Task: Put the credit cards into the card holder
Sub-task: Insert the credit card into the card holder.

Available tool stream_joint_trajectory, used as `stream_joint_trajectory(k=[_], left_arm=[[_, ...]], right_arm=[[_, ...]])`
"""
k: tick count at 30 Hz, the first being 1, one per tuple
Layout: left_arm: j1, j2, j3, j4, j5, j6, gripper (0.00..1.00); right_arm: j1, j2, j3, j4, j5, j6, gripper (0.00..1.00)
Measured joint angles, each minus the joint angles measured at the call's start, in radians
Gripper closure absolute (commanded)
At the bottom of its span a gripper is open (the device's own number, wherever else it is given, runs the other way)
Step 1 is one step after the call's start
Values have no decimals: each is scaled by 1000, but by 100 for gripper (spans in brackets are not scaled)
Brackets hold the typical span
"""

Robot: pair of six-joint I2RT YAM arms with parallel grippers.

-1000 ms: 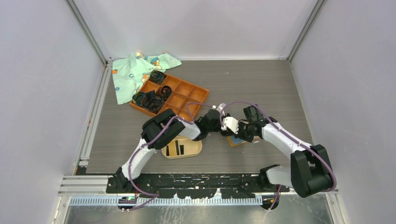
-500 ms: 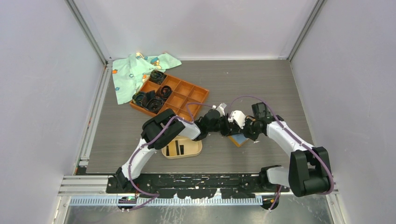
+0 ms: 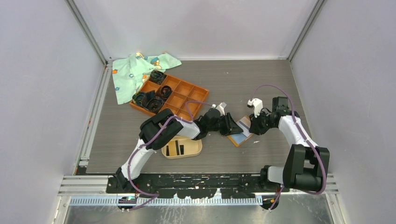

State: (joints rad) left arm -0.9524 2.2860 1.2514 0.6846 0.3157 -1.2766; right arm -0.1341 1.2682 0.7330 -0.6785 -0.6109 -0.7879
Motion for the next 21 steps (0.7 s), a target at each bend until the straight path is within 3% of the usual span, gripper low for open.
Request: stream_joint_trajectory(k=[9,21], left_arm=[[2,-11,-8,-11,-1,13,69],[3,-16,-10,-26,-1,25,73]], right_arm=[[-12,87,34,144,59,243,79],[-25,145,58,209,137,356,76]])
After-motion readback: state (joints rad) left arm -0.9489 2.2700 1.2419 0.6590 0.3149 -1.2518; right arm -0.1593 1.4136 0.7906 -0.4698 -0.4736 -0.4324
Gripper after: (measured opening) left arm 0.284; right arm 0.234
